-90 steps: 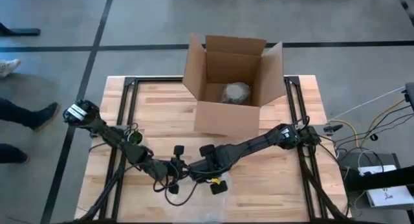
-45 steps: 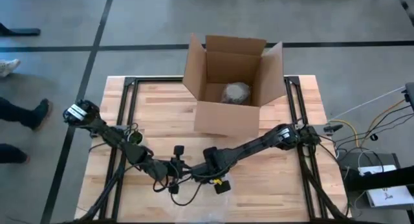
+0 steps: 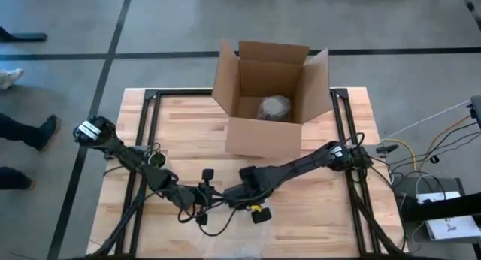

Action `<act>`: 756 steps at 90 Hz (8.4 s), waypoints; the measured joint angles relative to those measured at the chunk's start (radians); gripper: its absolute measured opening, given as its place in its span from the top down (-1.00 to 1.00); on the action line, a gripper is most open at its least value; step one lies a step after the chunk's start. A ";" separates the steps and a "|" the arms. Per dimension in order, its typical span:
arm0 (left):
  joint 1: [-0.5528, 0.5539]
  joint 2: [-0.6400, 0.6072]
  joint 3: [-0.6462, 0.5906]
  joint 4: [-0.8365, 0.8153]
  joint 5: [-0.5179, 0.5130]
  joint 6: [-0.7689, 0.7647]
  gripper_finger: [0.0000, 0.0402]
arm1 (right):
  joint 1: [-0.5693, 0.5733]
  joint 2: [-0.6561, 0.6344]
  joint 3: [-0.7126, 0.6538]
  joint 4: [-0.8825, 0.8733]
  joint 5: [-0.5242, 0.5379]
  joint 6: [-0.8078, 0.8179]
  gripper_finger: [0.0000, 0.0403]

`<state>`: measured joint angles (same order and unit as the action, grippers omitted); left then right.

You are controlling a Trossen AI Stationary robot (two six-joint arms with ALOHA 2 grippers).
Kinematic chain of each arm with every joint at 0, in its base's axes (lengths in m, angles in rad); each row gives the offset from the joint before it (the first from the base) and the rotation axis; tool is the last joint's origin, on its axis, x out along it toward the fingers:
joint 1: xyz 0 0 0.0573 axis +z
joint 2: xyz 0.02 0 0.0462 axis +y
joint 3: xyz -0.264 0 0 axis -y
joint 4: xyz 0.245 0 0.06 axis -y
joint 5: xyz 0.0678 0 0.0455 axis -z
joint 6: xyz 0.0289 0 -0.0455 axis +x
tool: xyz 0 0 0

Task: Wrap mug
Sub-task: Wrap the blue patterned mug with the bubble wrap

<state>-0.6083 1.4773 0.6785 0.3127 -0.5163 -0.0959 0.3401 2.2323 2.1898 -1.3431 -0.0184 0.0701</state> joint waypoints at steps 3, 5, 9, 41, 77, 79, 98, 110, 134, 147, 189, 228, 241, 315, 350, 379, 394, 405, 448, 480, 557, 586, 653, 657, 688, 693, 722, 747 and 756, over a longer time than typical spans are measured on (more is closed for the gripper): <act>0.000 0.000 0.000 0.001 0.000 0.000 1.00 | 0.000 -0.012 0.008 0.000 0.009 0.008 0.99; 0.000 0.000 0.000 0.000 0.000 0.000 1.00 | 0.000 -0.021 0.012 0.002 0.023 0.015 0.99; 0.000 0.000 0.000 0.000 0.000 0.000 1.00 | 0.000 -0.040 0.016 0.012 0.050 0.022 0.99; 0.000 0.000 0.000 0.000 0.000 -0.004 1.00 | 0.000 -0.023 0.013 0.191 0.097 -0.011 0.99; 0.000 0.000 0.000 -0.011 0.000 -0.014 1.00 | 0.014 0.023 0.008 0.058 0.063 0.045 0.99; 0.000 0.000 0.000 -0.013 0.000 -0.015 1.00 | 0.014 0.023 0.008 0.059 0.063 0.045 0.99; 0.000 0.000 0.000 -0.018 0.000 -0.018 1.00 | 0.013 0.024 -0.074 0.086 0.064 0.040 0.99; 0.000 0.000 0.000 -0.020 0.000 -0.018 1.00 | 0.013 0.024 -0.136 0.101 0.065 0.026 0.99; 0.000 0.000 0.000 -0.024 0.000 -0.018 1.00 | 0.013 0.018 -0.135 0.088 0.067 0.015 0.99; 0.000 0.000 0.000 -0.025 -0.001 -0.018 1.00 | 0.013 0.000 -0.087 0.062 0.067 0.013 0.99; 0.000 0.000 -0.001 -0.035 -0.001 -0.024 1.00 | -0.001 0.001 -0.092 0.023 0.070 0.012 0.99; -0.006 -0.111 -0.002 -0.375 0.001 -0.185 1.00 | -0.053 0.034 -0.174 0.254 0.097 -0.157 0.99; -0.011 -0.196 -0.002 -0.542 0.001 -0.253 1.00 | -0.089 0.035 -0.175 0.329 0.099 -0.210 0.99; -0.060 -0.401 -0.018 -0.821 -0.099 -0.445 1.00 | -0.175 0.104 -0.084 0.585 0.038 -0.440 1.00; -0.060 -0.314 -0.071 -0.655 -0.167 -0.438 1.00 | -0.151 0.103 0.074 0.369 0.036 -0.398 1.00; -0.060 -0.284 -0.071 -0.653 -0.181 -0.437 1.00 | -0.121 0.079 0.161 0.205 0.044 -0.296 1.00; -0.061 -0.285 -0.071 -0.639 -0.181 -0.437 1.00 | -0.125 0.072 0.164 0.181 0.047 -0.244 1.00; -0.061 -0.285 -0.071 -0.623 -0.180 -0.437 1.00 | -0.129 0.093 0.164 0.197 0.082 -0.246 1.00; -0.041 -0.119 -0.087 -0.499 -0.119 -0.407 1.00 | -0.135 0.201 0.161 0.225 0.090 -0.266 1.00; 0.000 -0.065 -0.087 -0.466 -0.117 -0.384 1.00 | -0.130 0.130 0.166 0.200 0.141 -0.255 1.00; 0.064 0.035 -0.087 -0.339 -0.069 -0.286 1.00 | -0.136 0.192 0.166 0.198 0.092 -0.280 1.00; 0.059 -0.066 -0.086 -0.448 -0.061 -0.302 1.00 | -0.099 0.106 0.166 0.187 0.131 -0.265 1.00; -0.393 -0.054 -0.084 -0.012 0.047 -0.459 1.00 | 0.134 0.077 0.163 0.165 0.353 0.052 1.00; -0.393 -0.010 -0.084 0.048 0.052 -0.440 1.00 | 0.142 0.077 0.163 0.166 0.353 0.077 1.00; -0.392 0.258 -0.084 0.295 0.052 -0.383 0.86 | 0.175 0.078 0.163 0.165 0.352 0.256 1.00; -0.392 0.291 -0.080 0.296 0.052 -0.384 0.78 | 0.180 0.078 0.163 0.165 0.352 0.280 1.00; -0.391 0.483 0.035 0.315 0.035 -0.298 0.25 | 0.188 0.087 0.161 0.184 0.353 0.339 1.00; -0.391 0.556 0.093 0.296 -0.001 -0.310 0.45 | 0.190 0.087 0.115 0.315 0.353 0.323 1.00; -0.393 0.535 0.101 0.278 -0.048 -0.313 0.82 | 0.190 0.087 0.074 0.358 0.324 0.322 1.00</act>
<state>-1.0008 2.0127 0.7795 0.5912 -0.5638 -0.4089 0.5301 2.3192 2.2640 -0.9853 0.3057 0.3924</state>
